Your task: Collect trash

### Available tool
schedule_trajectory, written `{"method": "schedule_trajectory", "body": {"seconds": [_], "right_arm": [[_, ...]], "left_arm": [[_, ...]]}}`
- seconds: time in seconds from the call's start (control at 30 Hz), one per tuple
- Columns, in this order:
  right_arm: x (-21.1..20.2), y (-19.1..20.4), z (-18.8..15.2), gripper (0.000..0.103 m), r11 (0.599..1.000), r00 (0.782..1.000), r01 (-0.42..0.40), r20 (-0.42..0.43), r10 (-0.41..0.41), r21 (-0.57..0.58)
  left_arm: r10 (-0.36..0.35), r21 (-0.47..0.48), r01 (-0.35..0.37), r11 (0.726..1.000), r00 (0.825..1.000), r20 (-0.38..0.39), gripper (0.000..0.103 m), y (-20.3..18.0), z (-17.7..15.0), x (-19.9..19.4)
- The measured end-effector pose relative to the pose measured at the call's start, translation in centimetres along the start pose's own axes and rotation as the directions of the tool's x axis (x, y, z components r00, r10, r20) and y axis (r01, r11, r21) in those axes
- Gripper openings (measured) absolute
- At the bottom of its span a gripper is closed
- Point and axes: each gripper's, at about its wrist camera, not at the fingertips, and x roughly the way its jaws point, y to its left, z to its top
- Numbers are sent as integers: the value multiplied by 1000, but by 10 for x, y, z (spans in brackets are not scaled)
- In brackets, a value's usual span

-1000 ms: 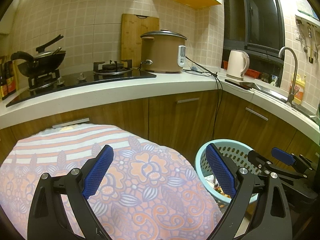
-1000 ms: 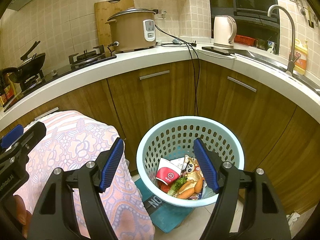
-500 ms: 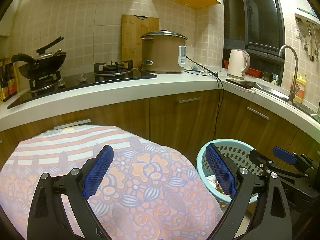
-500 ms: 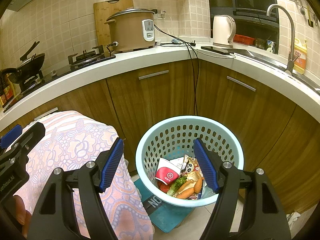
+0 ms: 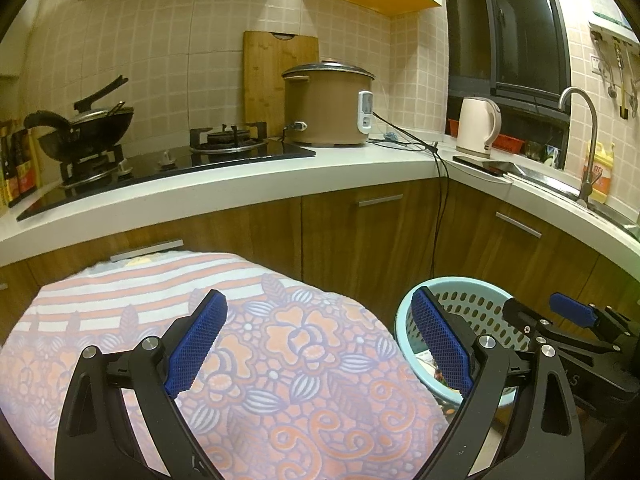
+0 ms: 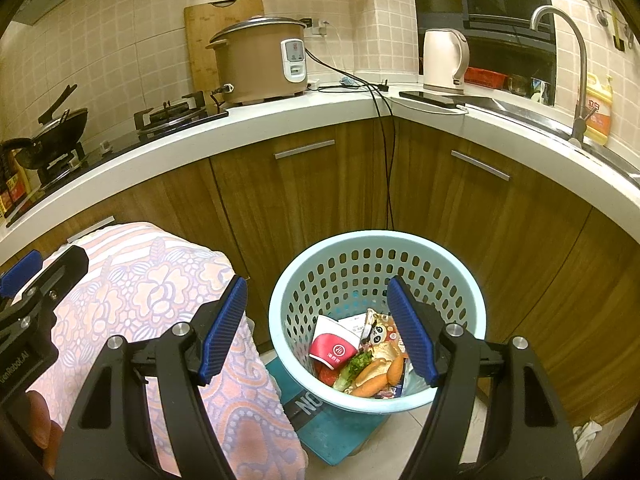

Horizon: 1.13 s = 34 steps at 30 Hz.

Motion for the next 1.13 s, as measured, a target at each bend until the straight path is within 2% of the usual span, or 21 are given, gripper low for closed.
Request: {"method": "schedule_trajectory", "body": {"seconds": [0.8,0.97,1.13], "right_arm": [[-1,-1,0,69,1000,1000,2,0,-2,3],[-2,-2,-1,69,1000,1000,5,2,-5,7],[-3,-1,-1,69,1000,1000,7,2,-7,7]], "left_arm": [[0,20,0,1000,1000,15,92,10,5,2],[-30,14,30,999,999,-11,95,9,4,4],[-20,7,20,1000,1000,-14,95,8,2,4]]}}
